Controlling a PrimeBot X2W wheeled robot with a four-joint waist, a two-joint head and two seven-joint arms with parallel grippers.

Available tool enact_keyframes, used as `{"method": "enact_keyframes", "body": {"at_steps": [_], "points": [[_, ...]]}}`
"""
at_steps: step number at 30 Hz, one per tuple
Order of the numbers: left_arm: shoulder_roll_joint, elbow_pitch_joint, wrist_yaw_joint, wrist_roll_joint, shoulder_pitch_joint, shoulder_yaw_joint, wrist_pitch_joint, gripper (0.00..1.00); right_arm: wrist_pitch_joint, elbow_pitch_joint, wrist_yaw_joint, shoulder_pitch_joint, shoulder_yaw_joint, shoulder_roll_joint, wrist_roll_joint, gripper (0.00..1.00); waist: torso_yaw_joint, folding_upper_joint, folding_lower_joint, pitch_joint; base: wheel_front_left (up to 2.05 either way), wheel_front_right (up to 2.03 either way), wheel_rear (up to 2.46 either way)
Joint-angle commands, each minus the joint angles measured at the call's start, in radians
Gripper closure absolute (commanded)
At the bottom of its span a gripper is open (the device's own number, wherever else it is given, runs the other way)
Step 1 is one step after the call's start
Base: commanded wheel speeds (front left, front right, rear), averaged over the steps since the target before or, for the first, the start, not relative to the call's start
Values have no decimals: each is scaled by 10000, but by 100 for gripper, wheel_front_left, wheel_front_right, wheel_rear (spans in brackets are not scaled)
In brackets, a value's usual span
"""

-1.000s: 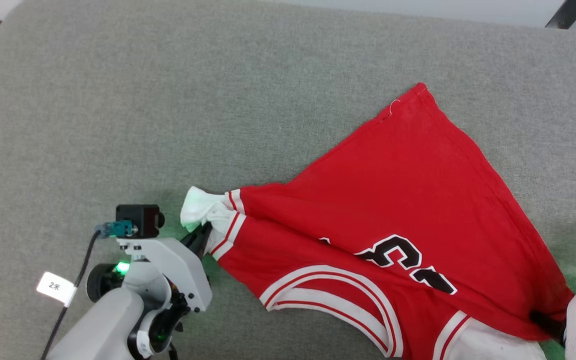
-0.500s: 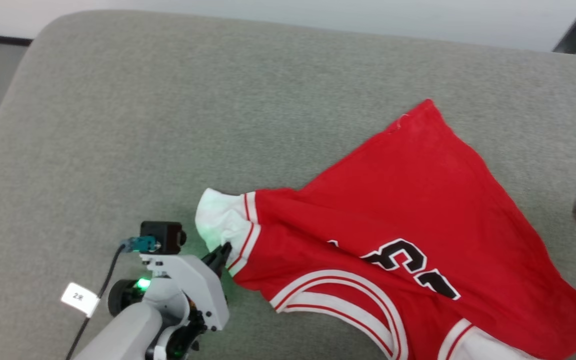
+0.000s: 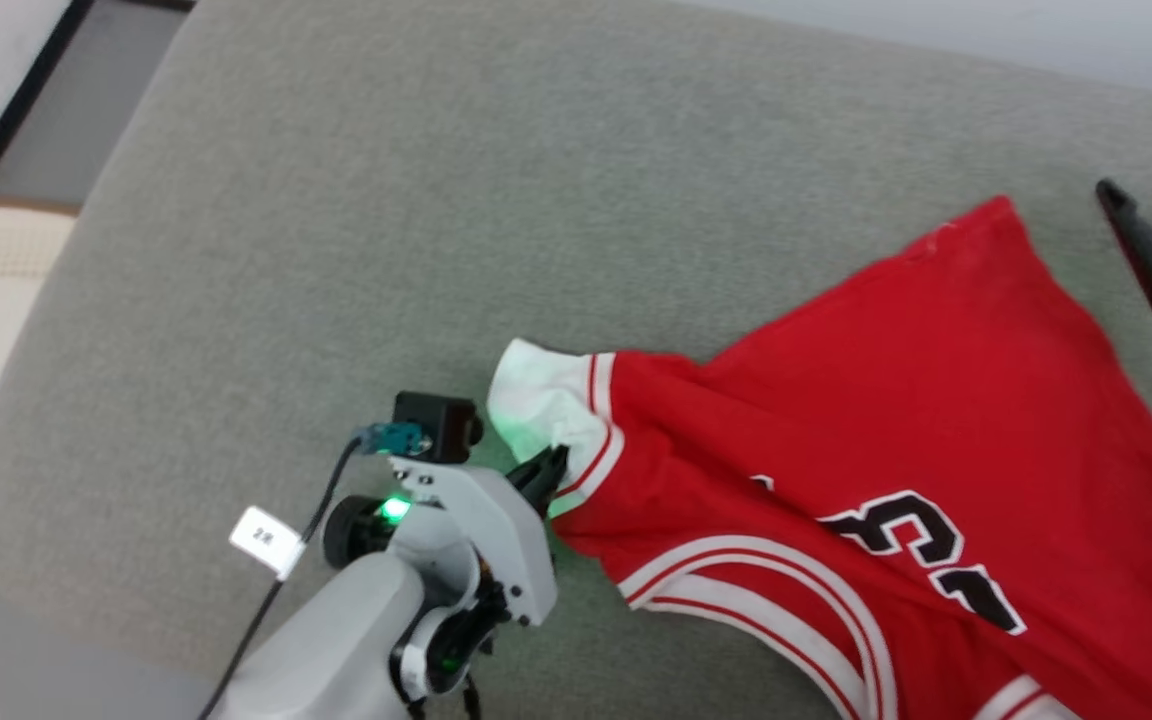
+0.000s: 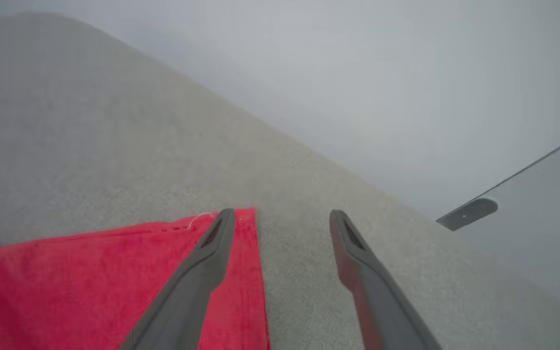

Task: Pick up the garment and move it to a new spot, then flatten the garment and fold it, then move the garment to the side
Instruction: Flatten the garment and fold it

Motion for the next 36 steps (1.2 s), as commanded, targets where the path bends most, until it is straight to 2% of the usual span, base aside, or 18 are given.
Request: {"method": "enact_keyframes", "body": {"at_steps": [1, 8, 12, 18, 19, 20, 21, 22, 23, 28, 36], "points": [[-134, 106, -117, 106, -206, -52, -66, 100, 491, 518, -11, -488, 477, -138, 359, 0, 526, 0, 0, 390, 0, 0, 0], [-717, 658, -442, 116, -722, -192, -270, 100, 3908, 3270, -11, -2768, 1401, -191, 1377, 0, 1150, 0, 0, 900, 0, 0, 0], [-1007, 982, -614, 84, -974, -216, -411, 100, 5053, 4475, -11, -3590, 1329, 64, 1517, 0, 1436, 0, 0, 1243, 0, 0, 0], [-1312, 1558, -811, 73, -1220, -282, -570, 100, 6220, 6113, -11, -4081, 891, 647, 914, 0, 1653, 0, 0, 1607, 0, 0, 0], [-1335, 1650, -832, 57, -1242, -280, -611, 100, 6362, 6357, -11, -4070, 775, 760, 775, 4, 1667, 0, 0, 1635, 0, 0, 0], [-1361, 1738, -844, 56, -1275, -282, -621, 100, 6507, 6557, -11, -4079, 715, 854, 635, 38, 1681, 0, 0, 1652, 0, 0, 0], [-1373, 1833, -873, 54, -1313, -282, -643, 100, 6656, 6772, -11, -4084, 640, 895, 462, 62, 1689, 0, 0, 1659, 0, 0, 0], [-1389, 1926, -862, 43, -1335, -277, -674, 100, 6797, 6903, -11, -4063, 622, 969, 344, 93, 1686, 0, 0, 1658, 0, 0, 0], [-1396, 2013, -891, 34, -1343, -264, -691, 100, 6933, 6977, -11, -4065, 609, 1031, 252, 100, 1674, 0, 0, 1646, 0, 0, 0], [-1311, 2404, -952, 6, -1387, -209, -767, 100, 6715, 6939, -10, -4162, 316, 1203, -75, 100, 1543, 0, 0, 1455, 0, 0, 0], [-904, 2621, -939, -4, -1638, -41, -740, 100, 5017, 6164, -10, -4495, 603, 1407, -4, 100, 918, 0, 0, 846, 0, 0, 0]]}}
